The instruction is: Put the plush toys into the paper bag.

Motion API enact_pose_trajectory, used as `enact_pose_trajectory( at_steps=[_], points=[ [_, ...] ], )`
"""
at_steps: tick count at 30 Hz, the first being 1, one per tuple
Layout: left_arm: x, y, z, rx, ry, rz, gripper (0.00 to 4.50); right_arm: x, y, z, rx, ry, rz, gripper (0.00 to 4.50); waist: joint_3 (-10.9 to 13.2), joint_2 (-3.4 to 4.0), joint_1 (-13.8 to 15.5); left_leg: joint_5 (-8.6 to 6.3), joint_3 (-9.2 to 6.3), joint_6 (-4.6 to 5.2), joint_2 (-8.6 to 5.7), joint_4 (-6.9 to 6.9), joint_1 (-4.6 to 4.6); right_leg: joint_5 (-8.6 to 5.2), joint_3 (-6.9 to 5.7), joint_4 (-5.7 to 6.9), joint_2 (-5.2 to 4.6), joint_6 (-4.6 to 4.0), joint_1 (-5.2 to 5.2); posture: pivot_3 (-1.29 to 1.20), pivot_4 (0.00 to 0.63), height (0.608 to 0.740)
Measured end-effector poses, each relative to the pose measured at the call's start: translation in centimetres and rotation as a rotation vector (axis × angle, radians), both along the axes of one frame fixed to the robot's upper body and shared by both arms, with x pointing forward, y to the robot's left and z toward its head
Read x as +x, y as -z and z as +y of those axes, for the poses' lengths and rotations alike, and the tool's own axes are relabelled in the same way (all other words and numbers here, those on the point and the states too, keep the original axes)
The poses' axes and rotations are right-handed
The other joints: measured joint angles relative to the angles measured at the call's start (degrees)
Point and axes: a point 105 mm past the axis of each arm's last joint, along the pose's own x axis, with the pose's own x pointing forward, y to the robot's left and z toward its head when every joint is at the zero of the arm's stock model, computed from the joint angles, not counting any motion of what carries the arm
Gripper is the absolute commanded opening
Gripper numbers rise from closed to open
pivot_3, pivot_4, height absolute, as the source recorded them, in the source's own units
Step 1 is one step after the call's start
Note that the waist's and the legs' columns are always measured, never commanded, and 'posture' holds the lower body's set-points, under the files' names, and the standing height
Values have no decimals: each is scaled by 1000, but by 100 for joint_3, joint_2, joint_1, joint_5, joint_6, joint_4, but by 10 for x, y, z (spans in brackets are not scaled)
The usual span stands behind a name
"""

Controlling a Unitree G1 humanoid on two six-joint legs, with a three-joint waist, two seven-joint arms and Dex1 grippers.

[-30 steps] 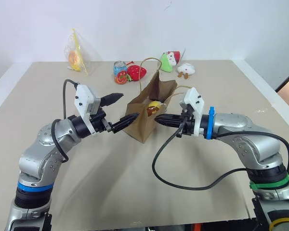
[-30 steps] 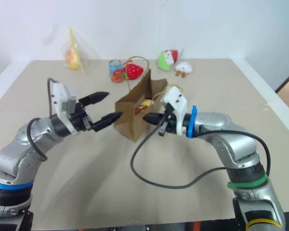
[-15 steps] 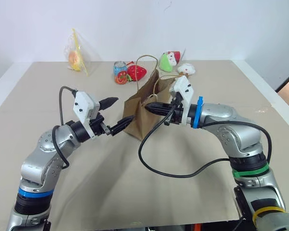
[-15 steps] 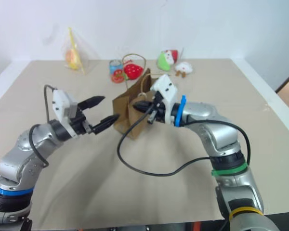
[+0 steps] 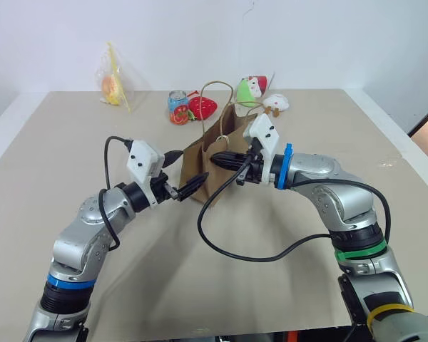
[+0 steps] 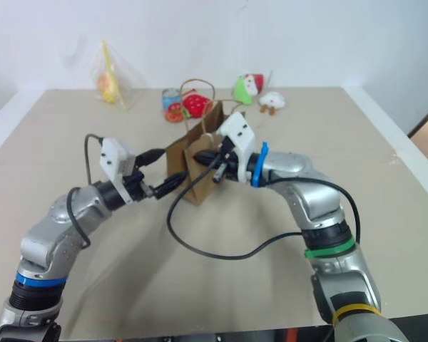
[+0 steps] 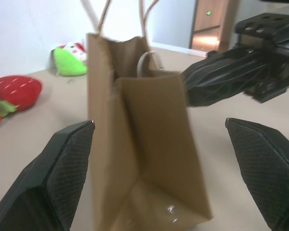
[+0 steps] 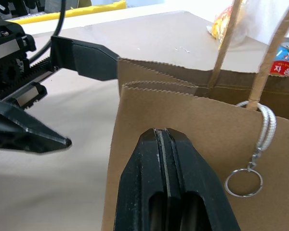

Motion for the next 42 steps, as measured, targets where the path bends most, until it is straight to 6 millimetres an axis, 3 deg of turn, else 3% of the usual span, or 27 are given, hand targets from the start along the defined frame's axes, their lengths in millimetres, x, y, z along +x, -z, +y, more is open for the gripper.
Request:
enact_pose_trajectory(
  at_steps=[17, 23, 28, 29, 35, 38, 42],
  points=[
    [37, 1, -8, -88, -162, 101, 4500, 2, 1, -2, -18, 19, -14, 143, 0, 0, 0, 0, -2, 0, -2, 0, -2, 1, 0, 1, 1, 2, -1, 0, 150, 740],
    [38, 5, -10, -80, -145, 128, 2569, 2, 0, -2, -19, 19, -18, 0, 0, 0, -2, 0, -1, 0, -2, 0, -1, 1, 0, 2, 1, 2, -1, 0, 150, 740],
    [39, 5, -10, -66, -120, 131, 325, 0, -2, 0, -21, 11, -29, 0, 0, 0, -2, 0, -2, 0, -2, 0, -1, 1, -1, 2, 2, 1, -1, 0, 150, 740],
    [40, 7, -7, -59, -125, 138, 77, -2, -3, -1, -24, 6, -34, 0, 0, 0, -2, 0, -2, 0, -2, 0, -1, 1, -1, 2, 2, 1, -1, 0, 150, 740],
    [43, 4, -1, -48, -132, 123, 32, -6, -2, -9, -33, 3, -22, 0, 0, 0, 0, 0, 0, 0, -4, 0, -2, 1, 0, 1, -2, 2, -1, 0, 150, 740],
    [43, 3, 4, -13, -120, 93, 32, -7, -10, -29, -1, 22, -5, 0, 0, 0, 2, 0, -1, 0, -6, 0, -3, 1, -2, 0, -4, 1, -1, 0, 150, 740],
    [38, 1, 12, 83, -36, 8, 32, -9, -21, -79, -29, 80, -3, 0, 0, 0, -3, -1, 2, 1, -8, -4, -1, -2, -1, -3, 0, -3, -2, 0, 150, 740]
  ],
)
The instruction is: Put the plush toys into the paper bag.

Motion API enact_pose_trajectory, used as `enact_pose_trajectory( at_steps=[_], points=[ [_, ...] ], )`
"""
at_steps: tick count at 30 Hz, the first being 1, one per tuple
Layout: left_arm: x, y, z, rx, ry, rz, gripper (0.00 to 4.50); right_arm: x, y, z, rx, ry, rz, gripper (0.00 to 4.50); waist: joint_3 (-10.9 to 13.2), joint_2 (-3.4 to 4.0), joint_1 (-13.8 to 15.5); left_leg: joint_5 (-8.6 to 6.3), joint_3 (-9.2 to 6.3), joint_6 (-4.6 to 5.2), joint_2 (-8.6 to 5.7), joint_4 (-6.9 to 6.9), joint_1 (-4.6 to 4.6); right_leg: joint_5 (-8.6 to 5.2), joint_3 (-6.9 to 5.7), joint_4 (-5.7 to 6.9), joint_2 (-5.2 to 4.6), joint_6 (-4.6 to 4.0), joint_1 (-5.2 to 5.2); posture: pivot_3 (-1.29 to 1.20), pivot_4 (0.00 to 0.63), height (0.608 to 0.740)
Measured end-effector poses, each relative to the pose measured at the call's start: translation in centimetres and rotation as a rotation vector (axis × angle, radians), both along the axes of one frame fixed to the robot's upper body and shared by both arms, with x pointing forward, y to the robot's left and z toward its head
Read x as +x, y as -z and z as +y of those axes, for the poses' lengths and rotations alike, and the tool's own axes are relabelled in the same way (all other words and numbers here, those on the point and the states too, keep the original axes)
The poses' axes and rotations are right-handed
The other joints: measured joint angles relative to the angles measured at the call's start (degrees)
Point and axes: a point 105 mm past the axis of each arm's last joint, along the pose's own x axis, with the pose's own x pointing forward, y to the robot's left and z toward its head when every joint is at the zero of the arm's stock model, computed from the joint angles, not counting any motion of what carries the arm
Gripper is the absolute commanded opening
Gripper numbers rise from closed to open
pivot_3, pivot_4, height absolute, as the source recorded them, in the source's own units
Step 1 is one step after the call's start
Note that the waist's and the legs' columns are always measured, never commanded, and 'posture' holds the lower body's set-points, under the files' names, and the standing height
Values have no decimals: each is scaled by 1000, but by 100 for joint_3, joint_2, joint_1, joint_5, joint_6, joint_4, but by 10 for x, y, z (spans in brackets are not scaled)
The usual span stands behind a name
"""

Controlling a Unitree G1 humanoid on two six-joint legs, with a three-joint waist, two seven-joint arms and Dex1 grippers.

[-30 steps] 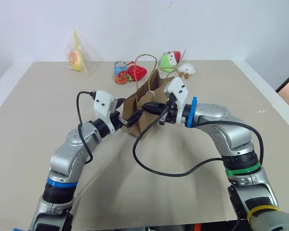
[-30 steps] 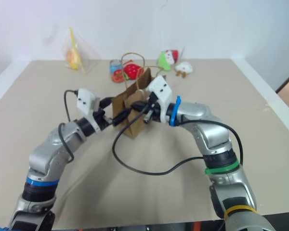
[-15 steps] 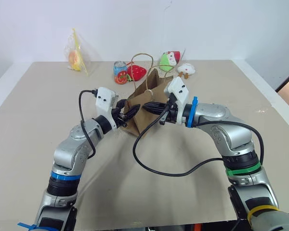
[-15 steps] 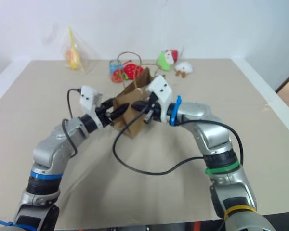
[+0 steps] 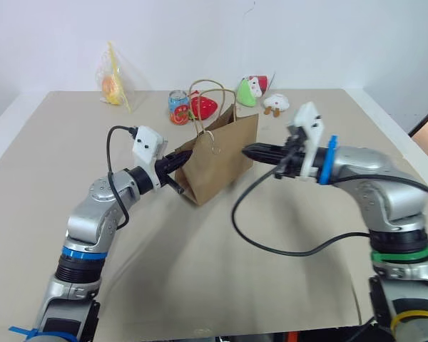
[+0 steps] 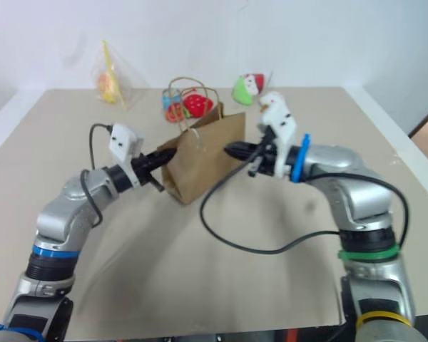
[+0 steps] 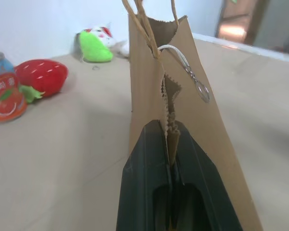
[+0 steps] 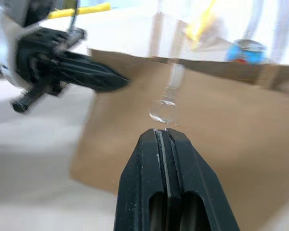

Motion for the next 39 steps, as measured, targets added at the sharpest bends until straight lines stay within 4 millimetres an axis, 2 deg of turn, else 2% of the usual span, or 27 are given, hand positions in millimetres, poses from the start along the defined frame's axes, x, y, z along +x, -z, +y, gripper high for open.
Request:
enact_pose_trajectory(
  at_steps=[1, 3, 4, 7, 12, 17, 22, 23, 27, 29, 32, 35, 36, 38, 39],
  points=[
    [-1, -1, 0, 6, 12, -8, 32, 0, 0, -3, -4, 2, 2, 0, 0, 1, -1, 0, 2, 0, -1, 0, 0, 0, 0, 0, 1, 0, -2, 0, 150, 740],
    [-20, -6, 5, 55, 182, -71, 32, 1, -7, -32, -31, 44, 0, 0, 1, 1, -3, 0, 1, 0, 0, -4, 0, -4, -1, 1, 4, -7, -4, 0, 150, 740],
    [-20, -6, 5, 56, 185, -73, 32, 1, -8, -34, -32, 47, -1, 0, 1, 1, -2, 0, 1, 0, 0, -6, 1, -4, -1, 1, 4, -8, -4, 0, 150, 740],
    [-39, -5, 15, 130, 330, -109, 32, 2, -18, -55, -42, 87, -24, 0, 1, 2, -3, -1, 0, 0, 2, -10, 4, -9, -3, 1, 7, -15, -5, 0, 150, 740],
    [-66, 6, 35, 209, 489, -103, 32, -5, -40, -72, -24, 78, -45, 0, 3, 5, -1, -1, -1, 0, 10, -12, 3, -11, -5, 1, 4, -17, -6, 0, 150, 740],
    [-80, 7, 33, 246, 585, -165, 32, -11, -47, -69, -10, 22, -48, 0, 3, 4, 4, -1, 3, 0, 7, -7, 2, -7, -6, 1, -5, -11, -4, 0, 150, 740],
    [-83, 5, 31, 245, 614, -205, 32, -12, -47, -63, 3, -12, -42, 0, 3, 4, 2, -1, 3, 0, 9, -7, 3, -7, -6, 1, -3, -11, -4, 0, 150, 740],
    [-81, -9, 25, 217, 627, -240, 32, -14, -42, -51, -5, -57, -31, 0, 3, 4, 4, 0, -1, 0, 11, -7, 1, -7, -7, 1, 0, -11, -5, 0, 150, 740],
    [-88, -25, 16, 212, 670, -298, 32, -15, -38, -45, -14, -80, -19, 0, 3, 5, 0, -2, 2, 1, 11, -8, 2, -8, -5, 1, 2, -11, -5, 0, 150, 740],
    [-92, -22, 15, 218, 690, -291, 32, -15, -38, -45, -15, -78, -19, 0, 3, 5, -3, -4, 5, 5, 10, -8, 2, -10, -6, 1, 1, -9, -5, 0, 150, 740],
    [-98, -4, 14, 225, 725, -234, 32, -16, -38, -44, -2, -92, -6, 0, 3, 5, 3, -4, 0, 4, 10, -7, 2, -10, -6, 1, 1, -10, -4, 0, 150, 740],
    [-97, 1, 15, 234, 730, -223, 32, -19, -39, -41, 13, -123, 7, 0, 3, 5, 4, -3, 1, 4, 11, -4, 4, -9, -7, 2, 2, -10, -3, 0, 150, 740],
    [-95, 3, 17, 242, 724, -224, 0, -21, -41, -39, 28, -137, 27, 503, 3, 5, 2, -3, 2, 4, 11, -4, 5, -8, -7, 3, 2, -10, -4, 0, 150, 740],
    [-88, 8, 22, 248, 707, -207, 0, -27, -48, -32, 61, -196, 62, 789, 4, 8, -1, -3, 3, 4, 12, -4, 6, -8, -7, 5, 5, -10, -4, 0, 150, 740],
    [-88, 9, 22, 247, 706, -206, 0, -28, -48, -31, 65, -204, 68, 1220, 4, 7, -1, -3, 2, 4, 12, -4, 6, -9, -7, 5, 5, -11, -4, 0, 150, 740]
  ],
)
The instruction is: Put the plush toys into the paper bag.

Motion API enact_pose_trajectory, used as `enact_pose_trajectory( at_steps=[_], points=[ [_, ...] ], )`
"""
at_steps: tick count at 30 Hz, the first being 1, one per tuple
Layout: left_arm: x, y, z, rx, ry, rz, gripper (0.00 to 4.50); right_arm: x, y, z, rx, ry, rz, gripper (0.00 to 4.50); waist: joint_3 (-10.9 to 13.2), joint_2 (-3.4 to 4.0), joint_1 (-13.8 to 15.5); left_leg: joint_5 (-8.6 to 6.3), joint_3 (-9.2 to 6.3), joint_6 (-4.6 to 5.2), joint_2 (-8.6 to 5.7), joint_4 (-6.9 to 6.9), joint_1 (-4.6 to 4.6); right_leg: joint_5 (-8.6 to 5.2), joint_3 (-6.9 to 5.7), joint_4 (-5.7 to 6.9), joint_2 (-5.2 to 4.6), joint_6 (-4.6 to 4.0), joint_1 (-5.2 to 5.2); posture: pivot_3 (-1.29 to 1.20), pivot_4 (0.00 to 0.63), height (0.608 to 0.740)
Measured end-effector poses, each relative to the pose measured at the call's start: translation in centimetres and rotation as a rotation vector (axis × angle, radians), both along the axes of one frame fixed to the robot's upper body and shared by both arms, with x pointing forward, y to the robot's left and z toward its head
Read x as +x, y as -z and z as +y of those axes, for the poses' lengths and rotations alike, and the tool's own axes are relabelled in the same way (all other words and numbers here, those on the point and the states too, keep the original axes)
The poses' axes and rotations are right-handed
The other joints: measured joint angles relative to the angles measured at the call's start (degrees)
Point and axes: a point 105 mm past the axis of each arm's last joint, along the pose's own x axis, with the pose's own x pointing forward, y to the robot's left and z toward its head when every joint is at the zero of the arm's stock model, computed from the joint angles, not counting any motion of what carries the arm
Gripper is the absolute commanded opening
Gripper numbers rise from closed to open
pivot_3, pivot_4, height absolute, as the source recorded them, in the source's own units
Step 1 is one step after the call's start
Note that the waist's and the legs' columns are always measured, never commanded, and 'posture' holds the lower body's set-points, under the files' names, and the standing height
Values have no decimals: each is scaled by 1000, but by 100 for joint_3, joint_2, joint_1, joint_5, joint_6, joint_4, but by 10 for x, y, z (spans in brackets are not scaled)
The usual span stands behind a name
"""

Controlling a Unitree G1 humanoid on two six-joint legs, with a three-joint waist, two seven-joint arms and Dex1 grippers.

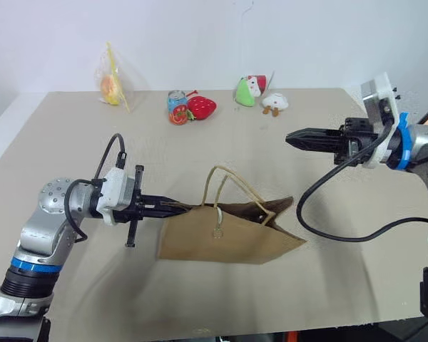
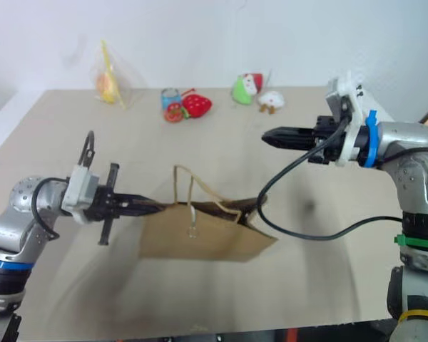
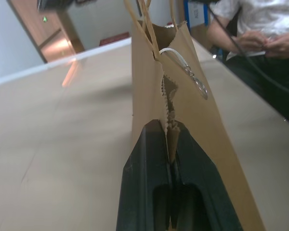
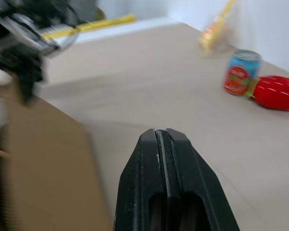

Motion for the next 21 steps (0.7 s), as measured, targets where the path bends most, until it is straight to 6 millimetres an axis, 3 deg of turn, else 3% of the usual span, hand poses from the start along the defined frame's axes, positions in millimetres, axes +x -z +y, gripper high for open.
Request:
enact_pose_trajectory(
  at_steps=[2, 5, 9, 10, 11, 12, 13, 14, 15, 18, 19, 21],
  points=[
    [2, 1, 1, -1, -3, 3, 0, -6, -3, 5, 15, -44, 23, 1811, 0, 0, 2, 0, -1, 0, 3, 0, -2, -1, 0, 0, 0, -2, -1, 0, 150, 740],
    [2, 1, 1, 14, 9, -15, 0, -23, -8, 13, 31, -155, 76, 3052, 0, 0, 7, -3, -3, 3, 0, -2, -5, -6, -1, -1, -4, -6, 0, 0, 150, 740],
    [2, 2, 2, 20, 4, -14, 0, -26, -7, 16, 16, -170, 62, 4088, 0, 0, 3, -3, -1, 3, 0, -2, -4, -5, 0, -1, -5, -4, -1, 0, 150, 740],
    [2, 2, 2, 22, 2, -12, 538, -28, -6, 17, 7, -177, 58, 4448, 0, 0, 4, -3, -3, 3, 0, -1, -4, -5, 0, -1, -5, -4, 0, 0, 150, 740],
    [2, 3, 2, 24, 1, -10, 853, -29, -5, 18, 4, -179, 58, 4500, 0, 0, 4, -3, -4, 3, 0, -1, -4, -5, -1, -1, -5, -4, 0, 0, 150, 740],
    [1, 3, 3, 35, -1, -4, 1320, -30, -3, 18, 0, -181, 61, 4500, 0, 0, 4, -3, -4, 3, 2, -1, -4, -5, -1, 0, -4, -4, 0, 0, 150, 740],
    [1, 3, 3, 38, -1, -2, 1486, -30, -2, 18, -1, -181, 62, 4500, 0, 0, 4, -3, -5, 3, 2, -1, -4, -5, -1, 0, -3, -4, 0, 0, 150, 740],
    [0, 2, 4, 50, 0, 0, 2040, -30, -1, 18, -1, -180, 67, 4500, 0, 0, 4, -3, -4, 3, 1, -1, -3, -4, -1, 0, -4, -4, 0, 0, 150, 740],
    [-3, 1, 4, 59, 5, 5, 2187, -30, 0, 18, -2, -179, 66, 4500, 0, 1, 4, -2, -3, 3, 1, -1, -3, -4, -1, 1, -4, -3, 0, 0, 150, 740],
    [-15, -6, 5, 74, 31, 27, 3522, -29, 0, 18, -5, -180, 58, 4500, 0, 0, 0, -3, -2, 3, 4, -1, -2, -5, 0, 2, -3, -4, -1, 0, 150, 740],
    [-19, -19, 8, 63, 14, 28, 4037, -29, 0, 17, -2, -176, 59, 4500, 0, 0, 5, -2, -6, 3, 4, 0, -3, -5, -4, 2, -3, -4, 0, 0, 150, 740],
    [-17, -27, 10, 42, -19, 43, 4420, -27, 0, 15, 3, -171, 60, 4500, 0, 0, 5, -2, -5, 2, 2, 1, -2, -4, -11, 2, -3, -3, 0, 0, 150, 740]
  ],
)
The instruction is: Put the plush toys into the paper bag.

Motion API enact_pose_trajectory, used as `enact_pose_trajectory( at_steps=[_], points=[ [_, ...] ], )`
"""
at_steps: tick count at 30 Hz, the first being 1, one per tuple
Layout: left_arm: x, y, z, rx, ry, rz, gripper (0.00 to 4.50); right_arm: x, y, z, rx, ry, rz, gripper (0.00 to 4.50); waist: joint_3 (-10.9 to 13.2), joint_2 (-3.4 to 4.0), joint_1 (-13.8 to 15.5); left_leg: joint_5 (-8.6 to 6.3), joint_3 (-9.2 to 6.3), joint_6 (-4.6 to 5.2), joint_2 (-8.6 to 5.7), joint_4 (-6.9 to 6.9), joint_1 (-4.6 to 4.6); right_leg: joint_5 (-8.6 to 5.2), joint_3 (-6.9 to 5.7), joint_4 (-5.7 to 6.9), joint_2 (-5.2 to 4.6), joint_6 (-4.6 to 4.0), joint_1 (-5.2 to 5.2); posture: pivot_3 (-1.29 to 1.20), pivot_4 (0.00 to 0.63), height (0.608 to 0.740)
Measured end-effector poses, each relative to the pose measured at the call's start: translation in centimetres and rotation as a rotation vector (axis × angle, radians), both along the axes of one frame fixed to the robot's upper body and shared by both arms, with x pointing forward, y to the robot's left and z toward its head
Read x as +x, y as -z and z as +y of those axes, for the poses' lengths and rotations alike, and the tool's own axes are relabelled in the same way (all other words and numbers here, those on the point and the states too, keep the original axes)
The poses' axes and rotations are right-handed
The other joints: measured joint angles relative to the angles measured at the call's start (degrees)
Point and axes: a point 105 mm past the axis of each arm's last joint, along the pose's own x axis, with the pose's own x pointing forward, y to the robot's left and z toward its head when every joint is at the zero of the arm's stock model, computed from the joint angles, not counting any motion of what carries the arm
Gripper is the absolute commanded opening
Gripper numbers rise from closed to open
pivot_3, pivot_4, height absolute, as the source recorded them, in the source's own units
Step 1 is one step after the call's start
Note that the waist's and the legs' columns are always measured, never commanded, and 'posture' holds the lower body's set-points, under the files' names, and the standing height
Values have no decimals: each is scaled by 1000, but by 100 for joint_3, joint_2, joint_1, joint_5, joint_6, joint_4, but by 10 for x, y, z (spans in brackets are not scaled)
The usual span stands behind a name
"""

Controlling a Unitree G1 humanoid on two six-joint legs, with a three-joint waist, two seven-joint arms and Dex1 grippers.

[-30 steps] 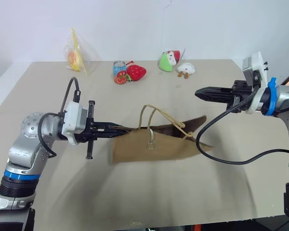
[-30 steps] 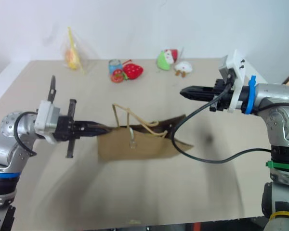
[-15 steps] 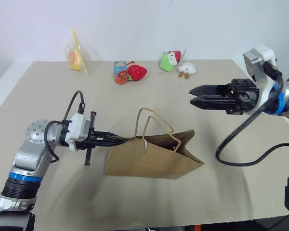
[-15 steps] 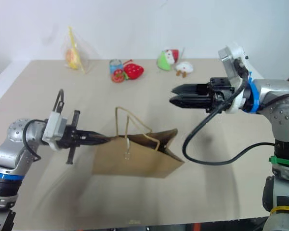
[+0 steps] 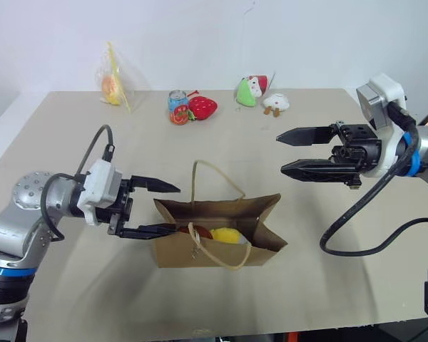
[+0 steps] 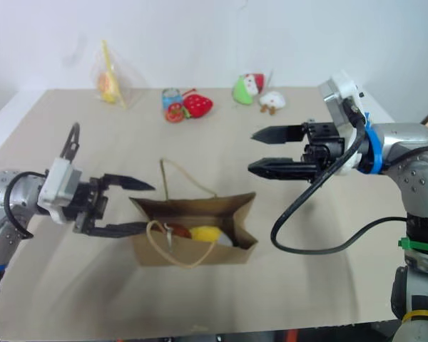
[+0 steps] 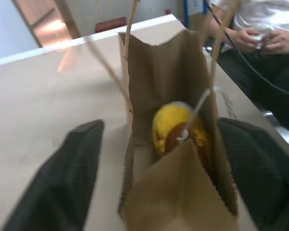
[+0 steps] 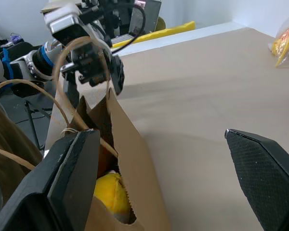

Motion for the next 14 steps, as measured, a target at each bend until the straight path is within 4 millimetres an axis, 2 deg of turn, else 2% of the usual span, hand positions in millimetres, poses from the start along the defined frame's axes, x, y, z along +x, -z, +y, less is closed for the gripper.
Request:
enact_pose_trajectory(
  at_steps=[1, 2, 3, 4, 5, 6, 7, 8, 10, 14],
  points=[
    [1, -2, 0, -9, -9, 4, 4420, 0, 0, 0, 1, 2, -1, 4500, 0, 0, 0, 0, 0, 0, 0, 1, 0, 0, -2, 0, 0, 0, 0, 0, 150, 740],
    [8, -16, 0, -53, -59, 0, 4420, 3, 0, -3, 3, 13, -6, 4500, 1, -2, 1, 0, -4, 0, 1, 6, -4, 2, -3, 0, 0, 3, 1, 0, 150, 740],
    [8, -17, 0, -55, -61, -2, 4420, 3, 0, -3, 3, 13, -7, 4500, 1, -2, 1, 0, -3, 0, 1, 6, -3, 2, -4, 0, 0, 3, 1, 0, 150, 740],
    [14, -27, 2, -86, -109, -11, 4420, 5, 0, -4, 4, 22, -13, 4500, 1, -2, 1, 0, 0, 0, -1, 6, -1, 2, -3, 1, -1, 3, 2, 0, 150, 740],
    [25, -41, 8, -128, -197, -33, 4420, 9, 0, -8, 6, 46, -21, 4500, 1, -2, 1, 0, 0, 0, -2, 6, 0, 3, -3, 0, 0, 5, 3, 0, 150, 740],
    [43, -45, 24, -148, -339, -48, 4420, 15, 6, -17, 4, 97, -37, 4500, 0, -2, 0, 0, 2, 0, -5, 5, 7, 2, -2, 0, 0, 4, 8, 0, 150, 740],
    [52, -42, 36, -145, -421, -42, 4420, 19, 11, -23, 2, 128, -33, 4500, 0, -2, -2, 0, 2, 0, -5, 3, 7, 2, -2, 0, 0, 4, 8, 0, 150, 740],
    [68, -24, 58, -113, -565, -8, 4420, 26, 22, -34, -7, 198, -28, 4500, 0, -1, -8, 0, 8, 0, -2, -3, 5, 1, 2, 1, 0, 2, 0, 0, 150, 740],
    [78, 0, 76, -71, -679, 29, 4420, 32, 29, -42, -25, 250, -58, 4500, 1, -1, -5, 0, 5, 0, 1, -3, -1, 0, -1, 2, 0, -1, -4, 0, 150, 740],
    [84, 19, 87, -45, -756, 48, 4420, 38, 38, -48, -27, 308, -100, 4500, 0, -2, 6, 0, 5, -1, -1, -1, -1, -1, -1, 1, -5, -2, -1, 0, 150, 740]
  ],
)
